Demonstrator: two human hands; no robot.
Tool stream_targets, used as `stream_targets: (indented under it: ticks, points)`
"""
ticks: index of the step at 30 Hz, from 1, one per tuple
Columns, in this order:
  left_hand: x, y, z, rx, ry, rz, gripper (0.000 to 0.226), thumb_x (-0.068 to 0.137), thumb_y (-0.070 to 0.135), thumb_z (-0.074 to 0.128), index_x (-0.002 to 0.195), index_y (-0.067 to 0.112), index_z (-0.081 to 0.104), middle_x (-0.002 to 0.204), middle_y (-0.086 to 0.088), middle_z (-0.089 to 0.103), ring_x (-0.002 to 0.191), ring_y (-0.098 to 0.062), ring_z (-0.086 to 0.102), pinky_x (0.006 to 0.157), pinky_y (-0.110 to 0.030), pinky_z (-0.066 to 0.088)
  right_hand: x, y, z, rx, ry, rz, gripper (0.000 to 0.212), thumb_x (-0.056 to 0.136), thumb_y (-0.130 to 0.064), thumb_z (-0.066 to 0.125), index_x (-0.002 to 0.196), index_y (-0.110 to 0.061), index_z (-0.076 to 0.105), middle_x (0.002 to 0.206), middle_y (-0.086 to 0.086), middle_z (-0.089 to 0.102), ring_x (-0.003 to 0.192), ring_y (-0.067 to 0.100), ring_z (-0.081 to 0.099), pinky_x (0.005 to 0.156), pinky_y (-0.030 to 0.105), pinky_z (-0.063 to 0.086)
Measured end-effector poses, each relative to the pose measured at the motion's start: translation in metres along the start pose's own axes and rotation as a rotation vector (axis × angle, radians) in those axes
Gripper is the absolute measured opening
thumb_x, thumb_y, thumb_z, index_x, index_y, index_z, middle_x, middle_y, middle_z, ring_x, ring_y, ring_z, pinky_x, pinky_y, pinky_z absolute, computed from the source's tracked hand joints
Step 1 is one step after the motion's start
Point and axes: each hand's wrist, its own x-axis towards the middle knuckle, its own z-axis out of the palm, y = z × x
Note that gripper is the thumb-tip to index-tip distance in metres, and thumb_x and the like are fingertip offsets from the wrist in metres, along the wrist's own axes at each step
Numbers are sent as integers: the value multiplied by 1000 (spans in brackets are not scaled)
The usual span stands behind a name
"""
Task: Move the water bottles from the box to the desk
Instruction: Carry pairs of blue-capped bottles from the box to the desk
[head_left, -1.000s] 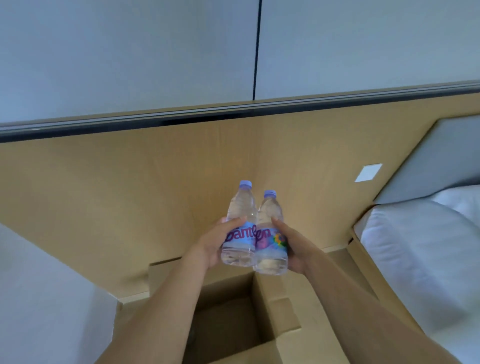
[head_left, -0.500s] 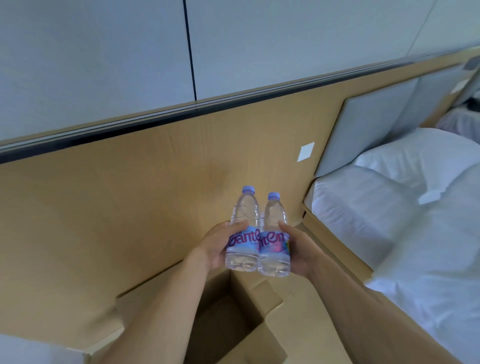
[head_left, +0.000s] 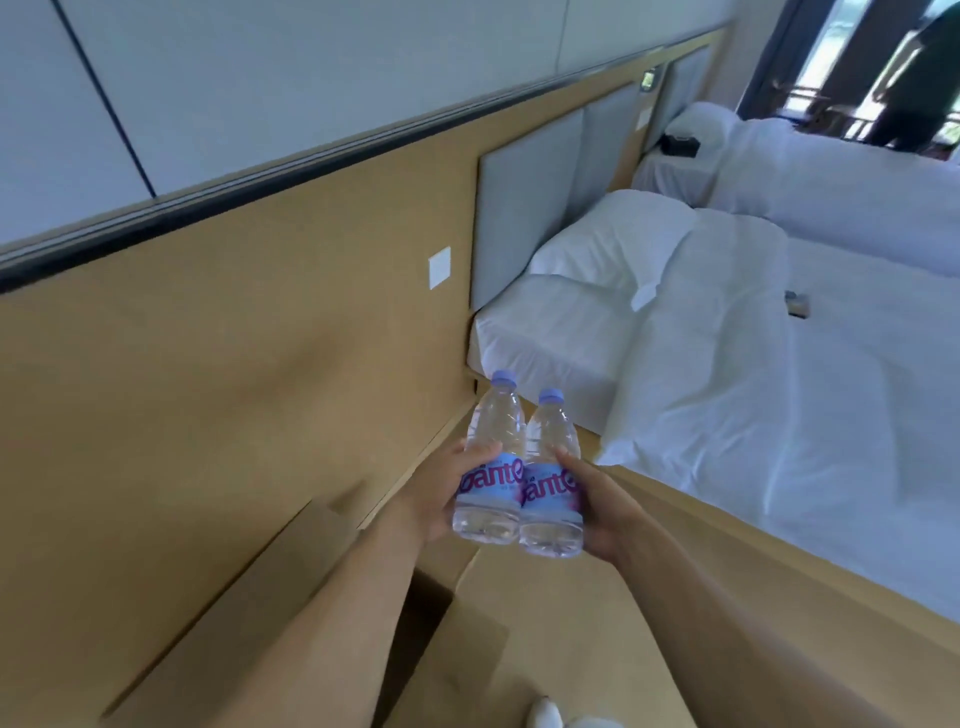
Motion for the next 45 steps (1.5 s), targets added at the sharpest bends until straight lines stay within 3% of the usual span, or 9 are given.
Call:
stream_targets:
  ticks: [3, 7, 11, 16, 19, 23, 28, 35, 45]
  points:
    - [19, -10, 38, 23, -20, -57, 55, 90, 23, 71, 132, -6, 52, 127, -36, 59, 107, -44, 63, 100, -62, 49, -33, -7, -32, 73, 16, -62, 62, 88, -36, 67, 134, 5, 57, 133, 30, 59, 117, 42, 63, 94, 52, 53]
    - [40, -22, 84, 106, -61, -71, 68, 84, 25, 75, 137, -7, 46, 129, -36, 58, 104, -42, 64, 88, -52, 56, -71, -16, -69, 137, 41, -149, 53, 90, -35, 66, 121, 7, 67, 131, 31, 60, 116, 42, 64, 92, 53, 55]
    - [59, -47, 154, 188, -156, -140, 64, 73, 28, 81, 125, -1, 56, 106, -25, 71, 90, -35, 71, 77, -46, 60, -124, -21, -128, 214, 131, -235, 53, 91, -36, 65, 123, 7, 66, 132, 30, 60, 119, 42, 62, 97, 54, 52]
    - [76, -90, 250, 337, -266, -197, 54, 85, 21, 76, 130, -2, 56, 116, -31, 68, 99, -41, 68, 96, -59, 52, -197, -27, -207, 257, 308, -332, 66, 87, -37, 70, 135, 4, 54, 132, 28, 61, 122, 40, 61, 99, 53, 50]
    - [84, -121, 310, 423, -306, -234, 50, 87, 22, 76, 129, 1, 56, 115, -28, 70, 100, -42, 69, 92, -57, 55, -245, -28, -254, 289, 384, -373, 68, 85, -38, 70, 136, 4, 54, 132, 27, 61, 120, 40, 62, 93, 50, 55]
    - [95, -159, 386, 492, -397, -271, 49, 83, 21, 80, 123, 6, 56, 114, -27, 70, 107, -45, 68, 94, -62, 53, -307, -29, -311, 334, 543, -422, 75, 78, -36, 76, 138, 4, 53, 142, 27, 53, 124, 40, 59, 104, 54, 48]
    - [101, -207, 475, 587, -522, -311, 35, 81, 21, 81, 106, 14, 58, 98, -17, 71, 85, -32, 71, 70, -44, 61, -381, -24, -364, 342, 610, -487, 72, 81, -40, 70, 137, 2, 56, 141, 27, 53, 130, 40, 54, 112, 52, 41]
    - [86, -271, 579, 647, -731, -366, 28, 88, 19, 73, 113, 16, 62, 99, -14, 67, 88, -29, 65, 77, -43, 56, -473, -1, -414, 459, 694, -580, 74, 80, -44, 64, 137, 3, 55, 130, 27, 62, 106, 37, 66, 89, 46, 53]
    - [63, -341, 677, 722, -982, -501, 21, 92, 27, 70, 109, 19, 62, 83, -1, 73, 74, -18, 70, 64, -34, 58, -555, 44, -452, 671, 792, -721, 68, 90, -41, 55, 142, 4, 48, 138, 28, 56, 115, 38, 60, 101, 50, 45]
